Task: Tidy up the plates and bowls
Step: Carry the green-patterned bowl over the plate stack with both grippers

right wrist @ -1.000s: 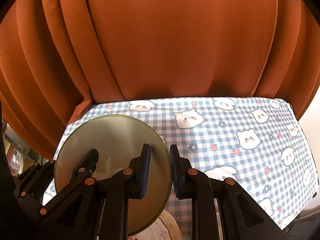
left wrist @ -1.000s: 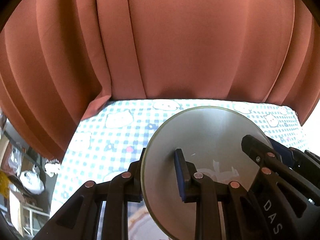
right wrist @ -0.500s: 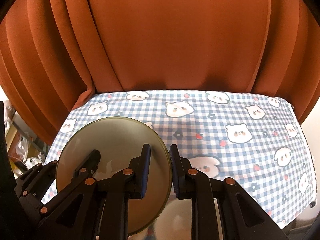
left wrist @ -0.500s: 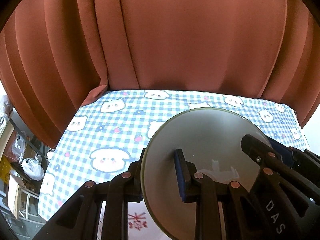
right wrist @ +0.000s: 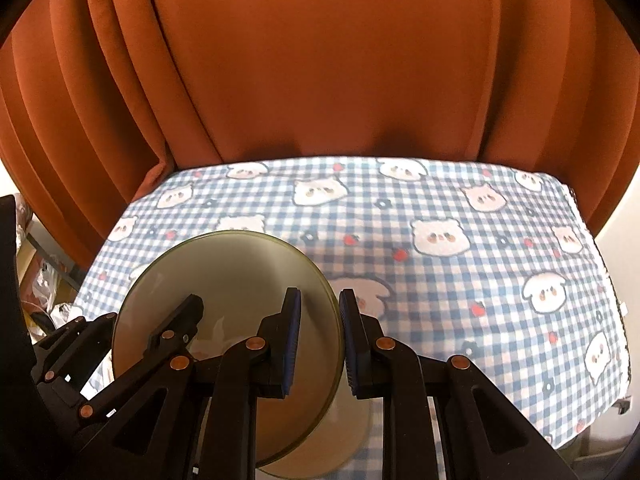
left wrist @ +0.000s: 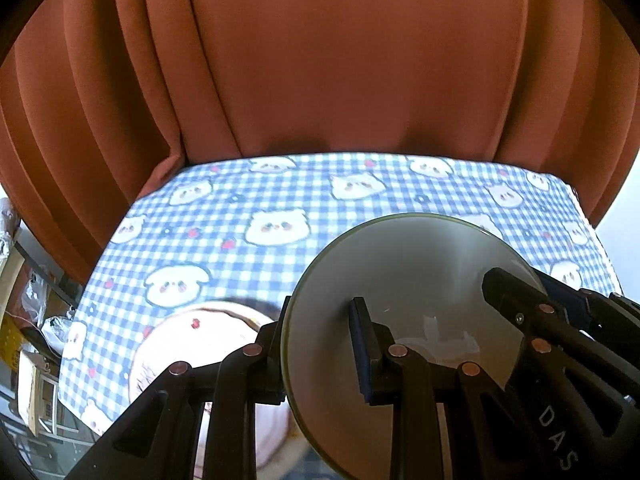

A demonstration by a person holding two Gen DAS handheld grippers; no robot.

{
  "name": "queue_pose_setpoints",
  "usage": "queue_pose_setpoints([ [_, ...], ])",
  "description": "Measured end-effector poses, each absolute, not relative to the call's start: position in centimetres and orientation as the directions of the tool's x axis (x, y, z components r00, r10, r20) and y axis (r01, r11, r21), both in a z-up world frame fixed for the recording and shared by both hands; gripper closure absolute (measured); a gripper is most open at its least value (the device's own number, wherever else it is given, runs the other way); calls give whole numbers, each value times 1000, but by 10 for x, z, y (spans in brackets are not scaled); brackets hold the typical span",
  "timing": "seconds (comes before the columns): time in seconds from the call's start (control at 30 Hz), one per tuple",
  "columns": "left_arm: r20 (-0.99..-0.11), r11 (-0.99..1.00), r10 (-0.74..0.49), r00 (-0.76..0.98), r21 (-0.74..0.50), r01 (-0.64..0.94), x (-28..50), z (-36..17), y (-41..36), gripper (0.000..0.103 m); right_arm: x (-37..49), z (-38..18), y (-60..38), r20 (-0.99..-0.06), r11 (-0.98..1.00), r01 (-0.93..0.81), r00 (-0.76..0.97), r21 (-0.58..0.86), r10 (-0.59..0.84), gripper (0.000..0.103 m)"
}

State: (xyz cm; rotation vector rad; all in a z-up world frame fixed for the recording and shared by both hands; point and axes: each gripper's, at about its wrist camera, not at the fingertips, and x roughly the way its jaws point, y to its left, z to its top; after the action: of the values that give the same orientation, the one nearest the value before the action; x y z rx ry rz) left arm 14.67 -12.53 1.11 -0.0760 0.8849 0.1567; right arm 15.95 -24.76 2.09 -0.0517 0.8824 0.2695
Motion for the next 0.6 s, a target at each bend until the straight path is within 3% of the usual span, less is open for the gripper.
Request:
queue_pose_setpoints([
  [0.6,-855,975,129,503,17,-222,132,-40,-136,78,151,-35,-259,-848,945,-315,476,84,234,80],
])
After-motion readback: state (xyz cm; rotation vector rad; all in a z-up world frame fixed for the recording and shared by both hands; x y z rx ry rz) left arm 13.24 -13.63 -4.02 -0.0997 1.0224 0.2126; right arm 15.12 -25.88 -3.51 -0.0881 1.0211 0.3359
